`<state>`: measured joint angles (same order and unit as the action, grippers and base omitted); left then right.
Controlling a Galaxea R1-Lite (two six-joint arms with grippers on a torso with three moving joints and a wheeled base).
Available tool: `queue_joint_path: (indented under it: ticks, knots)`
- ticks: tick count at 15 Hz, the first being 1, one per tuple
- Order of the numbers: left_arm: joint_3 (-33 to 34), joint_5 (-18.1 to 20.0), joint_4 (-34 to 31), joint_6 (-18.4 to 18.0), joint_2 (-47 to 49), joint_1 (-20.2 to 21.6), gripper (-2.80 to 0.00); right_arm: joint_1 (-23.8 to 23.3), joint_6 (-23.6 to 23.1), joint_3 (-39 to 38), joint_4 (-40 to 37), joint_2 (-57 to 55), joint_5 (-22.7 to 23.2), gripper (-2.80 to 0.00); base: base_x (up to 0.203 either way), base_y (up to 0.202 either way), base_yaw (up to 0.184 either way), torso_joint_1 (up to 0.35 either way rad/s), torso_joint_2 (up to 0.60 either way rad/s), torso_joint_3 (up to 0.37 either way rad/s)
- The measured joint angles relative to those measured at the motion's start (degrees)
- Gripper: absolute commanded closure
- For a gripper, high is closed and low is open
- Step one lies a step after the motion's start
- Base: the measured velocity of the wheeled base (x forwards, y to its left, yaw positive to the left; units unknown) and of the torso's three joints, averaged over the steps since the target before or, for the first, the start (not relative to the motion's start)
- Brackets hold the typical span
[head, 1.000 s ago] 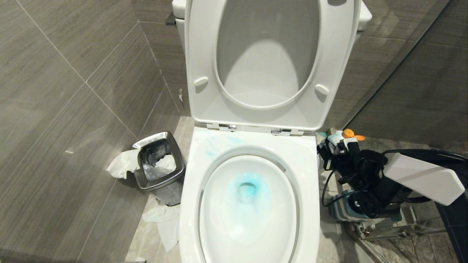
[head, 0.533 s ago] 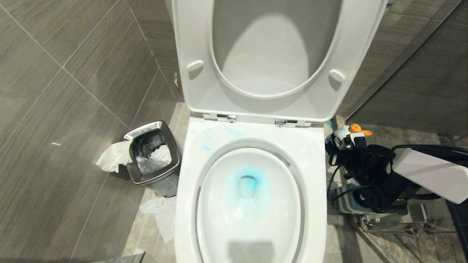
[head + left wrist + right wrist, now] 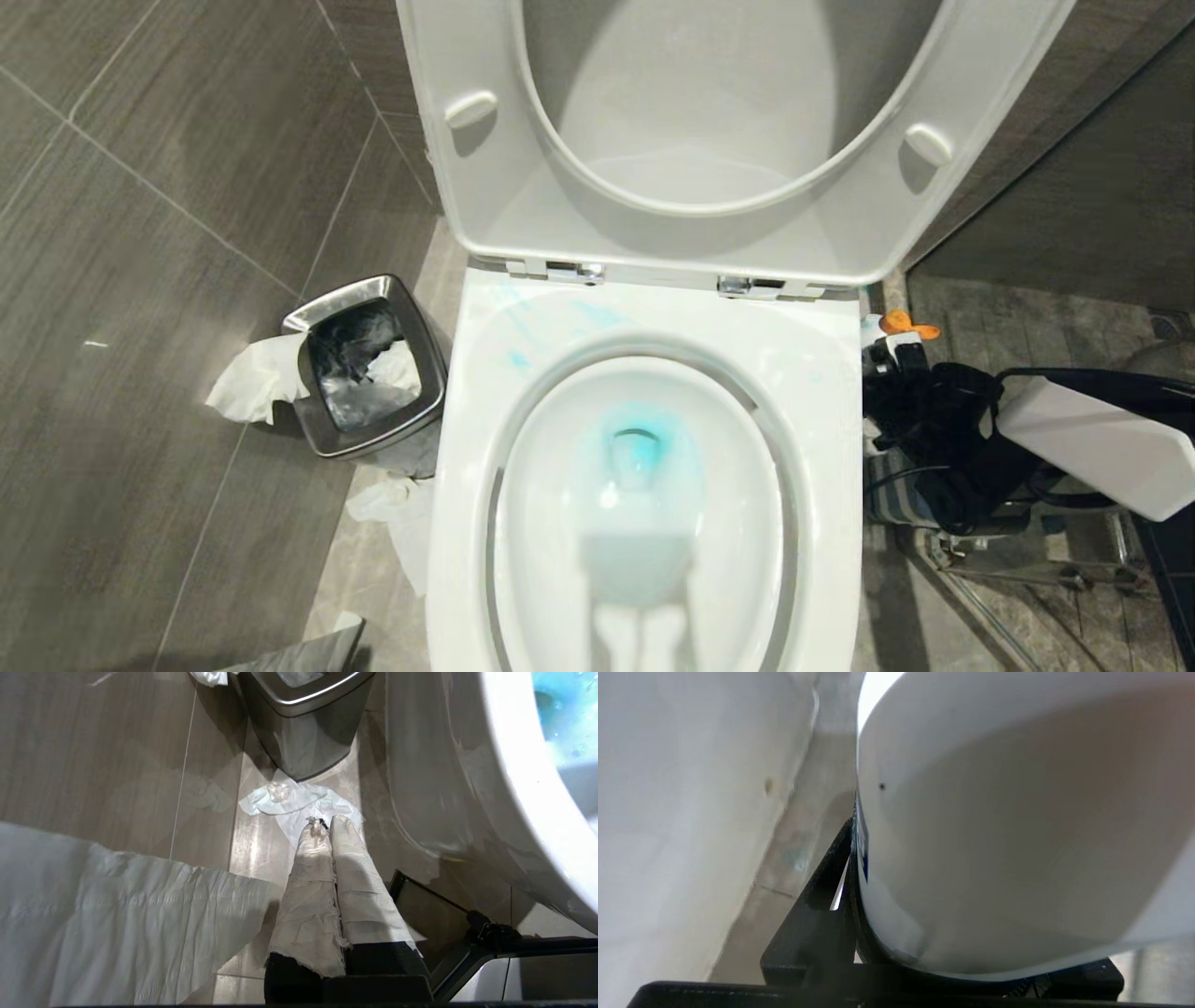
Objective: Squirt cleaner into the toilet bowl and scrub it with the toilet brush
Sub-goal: Place the cleaning agent on the floor
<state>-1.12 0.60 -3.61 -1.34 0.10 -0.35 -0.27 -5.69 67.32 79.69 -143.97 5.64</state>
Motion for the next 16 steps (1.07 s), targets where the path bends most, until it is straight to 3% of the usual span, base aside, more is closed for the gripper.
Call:
queue_joint_path:
  ticks: [11, 16]
  knots:
    - [0.2, -0.2, 0.3, 1.1, 0.0, 0.0, 0.00, 1.2, -0.8, 12.0, -3.9, -3.4, 1.1, 0.00, 0.000, 0.000, 0.000, 0.000, 0.00, -0.013]
    - [0.2, -0.2, 0.3, 1.0, 0.0, 0.0, 0.00, 1.4, -0.8, 13.3, -4.6, -6.5, 1.1, 0.00, 0.000, 0.000, 0.000, 0.000, 0.00, 0.000]
